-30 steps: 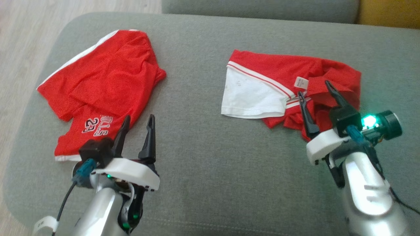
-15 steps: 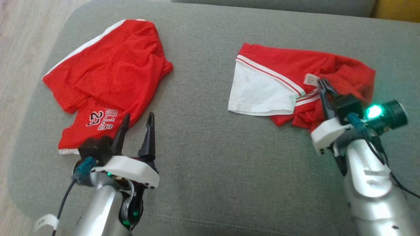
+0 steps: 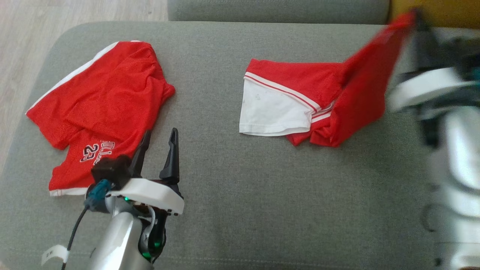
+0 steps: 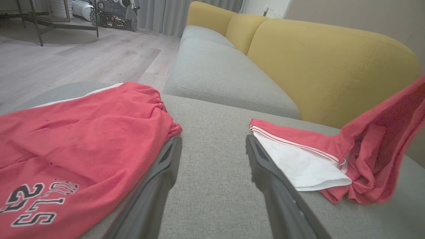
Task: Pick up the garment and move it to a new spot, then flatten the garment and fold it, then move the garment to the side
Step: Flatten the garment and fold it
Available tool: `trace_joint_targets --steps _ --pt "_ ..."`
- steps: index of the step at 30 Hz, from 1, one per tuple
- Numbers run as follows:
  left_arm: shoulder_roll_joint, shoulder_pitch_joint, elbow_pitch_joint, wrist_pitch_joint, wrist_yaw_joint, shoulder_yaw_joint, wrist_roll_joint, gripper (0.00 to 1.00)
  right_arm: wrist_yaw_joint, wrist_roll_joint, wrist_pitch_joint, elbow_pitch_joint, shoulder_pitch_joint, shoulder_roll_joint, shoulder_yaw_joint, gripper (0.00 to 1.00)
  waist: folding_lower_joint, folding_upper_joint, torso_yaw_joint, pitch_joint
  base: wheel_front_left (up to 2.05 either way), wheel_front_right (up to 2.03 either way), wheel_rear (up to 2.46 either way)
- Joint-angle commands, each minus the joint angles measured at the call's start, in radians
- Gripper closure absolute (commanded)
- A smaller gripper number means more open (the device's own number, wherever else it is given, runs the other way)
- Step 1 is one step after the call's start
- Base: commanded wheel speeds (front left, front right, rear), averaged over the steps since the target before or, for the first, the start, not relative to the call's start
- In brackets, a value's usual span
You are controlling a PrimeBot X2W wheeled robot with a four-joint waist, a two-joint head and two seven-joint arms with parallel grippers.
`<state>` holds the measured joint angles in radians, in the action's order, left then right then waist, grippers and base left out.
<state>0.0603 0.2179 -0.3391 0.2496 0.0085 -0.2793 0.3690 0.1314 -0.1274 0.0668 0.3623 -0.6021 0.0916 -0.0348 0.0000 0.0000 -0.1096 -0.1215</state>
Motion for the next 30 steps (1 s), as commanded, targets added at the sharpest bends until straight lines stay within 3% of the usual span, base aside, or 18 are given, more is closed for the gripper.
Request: trace_joint_targets --steps 1,6,7,8,9,14,20,30 --pt "0.008 0.031 0.027 0.012 -0.002 0.032 -0.008 0.00 -0.001 -0.004 -0.025 -0.031 -0.038 0.022 -0.046 1.00 0.0000 0.0000 0.001 -0.003 0.00 0.00 0.00" --pt "0.003 0.032 0.030 0.012 -0.012 0.033 -0.015 0.00 -0.001 -0.079 -0.108 0.025 -0.028 0.110 -0.293 1.00 0.0000 0.0000 -0.003 -0.027 0.00 0.00 0.00" --pt "0.002 0.032 0.027 0.012 -0.015 0.036 -0.020 0.00 -0.001 -0.110 -0.156 0.069 -0.021 0.125 -0.387 1.00 0.0000 0.0000 -0.002 -0.036 0.00 0.00 0.00" --pt "0.002 0.032 0.027 0.012 -0.017 0.039 -0.022 0.00 -0.001 -0.128 -0.178 0.088 -0.017 0.128 -0.419 0.65 0.0000 0.0000 -0.002 -0.040 0.00 0.00 0.00" --pt "0.002 0.033 0.026 0.012 -0.019 0.042 -0.024 0.00 -0.001 -0.139 -0.189 0.100 -0.017 0.124 -0.453 0.00 0.0000 0.0000 -0.002 -0.043 0.00 0.00 0.00" --pt "0.001 0.039 0.021 0.012 -0.023 0.051 -0.030 0.00 -0.001 -0.185 -0.174 0.098 -0.011 0.078 -0.501 0.00 0.0000 0.0000 0.003 -0.047 0.00 0.00 0.00" --pt "-0.001 0.038 0.011 0.012 -0.028 0.050 -0.038 0.00 -0.001 -0.159 -0.053 0.046 0.022 -0.001 -0.417 0.00 0.0000 0.0000 0.015 -0.021 0.00 0.00 0.00" --pt "-0.006 0.021 0.024 0.012 -0.025 0.060 -0.038 0.00 -0.001 0.090 0.067 -0.104 0.250 -0.038 -0.019 0.00 0.0000 0.0000 0.016 0.033 0.00 0.00 0.00"
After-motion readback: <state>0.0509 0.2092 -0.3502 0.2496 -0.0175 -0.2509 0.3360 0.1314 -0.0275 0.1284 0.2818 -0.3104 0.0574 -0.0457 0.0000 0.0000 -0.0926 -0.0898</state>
